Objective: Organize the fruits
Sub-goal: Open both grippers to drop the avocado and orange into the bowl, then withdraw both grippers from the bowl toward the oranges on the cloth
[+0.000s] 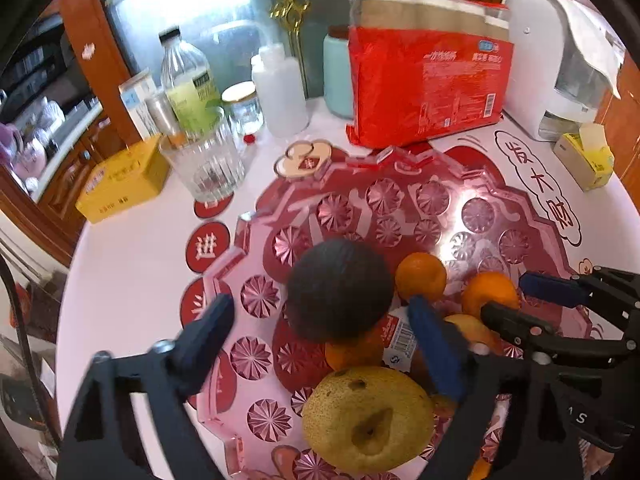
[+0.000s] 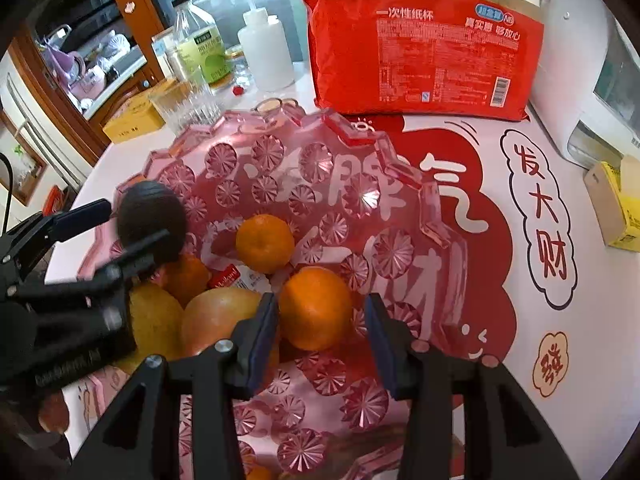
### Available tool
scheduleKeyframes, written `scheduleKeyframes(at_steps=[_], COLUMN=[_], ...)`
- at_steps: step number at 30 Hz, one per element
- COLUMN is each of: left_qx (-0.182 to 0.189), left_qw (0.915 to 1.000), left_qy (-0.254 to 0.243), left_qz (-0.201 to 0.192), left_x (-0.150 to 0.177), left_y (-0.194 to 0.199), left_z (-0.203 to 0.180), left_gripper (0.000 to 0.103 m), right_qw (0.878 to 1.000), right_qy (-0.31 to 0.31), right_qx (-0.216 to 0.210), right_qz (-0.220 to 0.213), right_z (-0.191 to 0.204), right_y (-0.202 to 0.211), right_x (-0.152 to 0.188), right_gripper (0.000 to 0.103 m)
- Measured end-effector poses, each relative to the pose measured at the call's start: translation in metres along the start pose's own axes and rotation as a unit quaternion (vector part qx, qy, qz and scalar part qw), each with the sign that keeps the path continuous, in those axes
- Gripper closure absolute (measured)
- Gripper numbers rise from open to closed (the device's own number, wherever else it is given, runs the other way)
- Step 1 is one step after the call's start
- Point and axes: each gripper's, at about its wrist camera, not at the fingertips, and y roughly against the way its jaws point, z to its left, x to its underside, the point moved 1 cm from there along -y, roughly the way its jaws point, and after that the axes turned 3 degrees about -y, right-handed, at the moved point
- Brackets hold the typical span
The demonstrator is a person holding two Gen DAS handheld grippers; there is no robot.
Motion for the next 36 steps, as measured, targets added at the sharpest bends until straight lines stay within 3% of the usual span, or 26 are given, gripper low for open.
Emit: scheduleKeyframes(at_steps=[7,21,36], left_qx=[0.015,0.007,0.008], left_qw=[0.9996,0.9999,0.9993], left_qy=[0.011,0.014,0.036], left_qz=[0.020,-0.008,-0.008], left_x=[0.002,0.013,0.051], left_y=[0.006,0.062,0.126], left_z=[0.001,0.006,0.018], left_gripper=[0.012,0.012,0.012], right_qw=[1.000,0.999,0.997], right_qy=[-0.012,-0.011,0.009], right_qx=[-0.007,-0.021,-0.025], right_qz=[-0.015,-0.031,-0.070], right_z=[-0.003,0.011,0.038], right_y=[0.010,0.040,0.115], right_x=[-0.001,0.009,0.041], right_gripper=[0.057,0.057,0.057])
